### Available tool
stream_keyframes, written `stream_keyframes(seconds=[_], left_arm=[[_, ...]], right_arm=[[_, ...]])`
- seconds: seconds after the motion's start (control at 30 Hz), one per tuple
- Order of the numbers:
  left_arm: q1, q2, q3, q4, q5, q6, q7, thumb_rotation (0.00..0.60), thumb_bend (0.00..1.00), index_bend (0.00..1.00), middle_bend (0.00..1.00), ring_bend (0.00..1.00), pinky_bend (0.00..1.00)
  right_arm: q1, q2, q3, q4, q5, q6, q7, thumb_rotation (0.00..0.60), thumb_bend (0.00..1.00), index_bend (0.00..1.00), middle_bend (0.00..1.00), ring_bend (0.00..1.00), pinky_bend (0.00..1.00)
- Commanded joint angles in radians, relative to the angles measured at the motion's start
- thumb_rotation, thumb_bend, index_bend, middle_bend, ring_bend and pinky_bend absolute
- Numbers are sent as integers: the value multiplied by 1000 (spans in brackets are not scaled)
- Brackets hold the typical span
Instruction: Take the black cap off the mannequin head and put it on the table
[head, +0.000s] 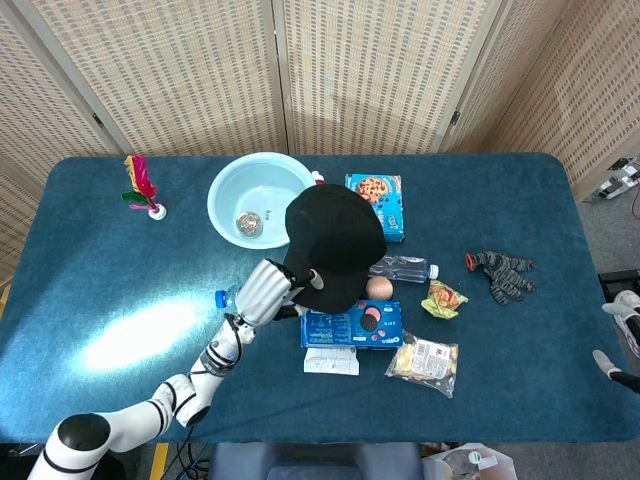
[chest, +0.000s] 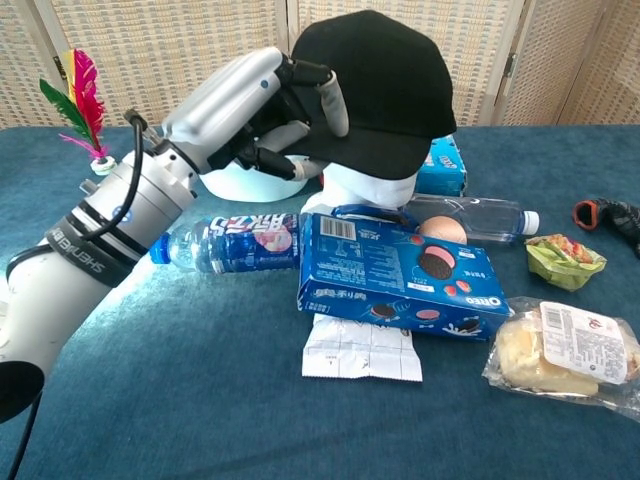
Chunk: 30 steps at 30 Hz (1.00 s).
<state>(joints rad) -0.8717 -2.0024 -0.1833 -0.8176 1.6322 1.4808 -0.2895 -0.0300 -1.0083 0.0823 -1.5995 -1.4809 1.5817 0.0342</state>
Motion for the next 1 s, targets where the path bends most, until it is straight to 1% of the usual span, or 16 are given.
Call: stream_keyframes(seconds=[0.03, 0.23, 0.37, 0.53, 0.67, 1.0], left_arm=[[6, 11, -8, -25, -10, 3, -10, 600, 312, 583, 1000, 1000, 1000], [16, 64, -43, -144, -55, -23, -42, 600, 319, 629, 1000, 1000, 1000], [8, 101, -67, -204, -68, -42, -15, 600, 319, 639, 1000, 1000, 1000], [-22, 117, -106, -232, -84, -69, 27, 600, 319, 640, 1000, 1000, 1000], [-53, 127, -150, -245, -102, -86, 47, 600, 319, 642, 1000, 1000, 1000], [-113, 147, -223, -246, -142, -115, 131, 600, 319, 642, 1000, 1000, 1000]], right_arm=[[1, 1, 0, -3, -2, -1, -2, 600, 183, 314, 308, 277, 412], [-1, 6, 2, -9, -2, 5, -6, 600, 184, 314, 308, 277, 412], [-1, 7, 2, -13, -6, 9, -9, 600, 183, 314, 308, 276, 412], [2, 6, 2, -18, -11, 9, -13, 600, 183, 314, 308, 276, 412], [0, 8, 2, -22, -13, 13, -17, 600, 183, 315, 308, 276, 412], [-9, 11, 0, -21, -14, 24, -11, 600, 183, 314, 308, 277, 412]])
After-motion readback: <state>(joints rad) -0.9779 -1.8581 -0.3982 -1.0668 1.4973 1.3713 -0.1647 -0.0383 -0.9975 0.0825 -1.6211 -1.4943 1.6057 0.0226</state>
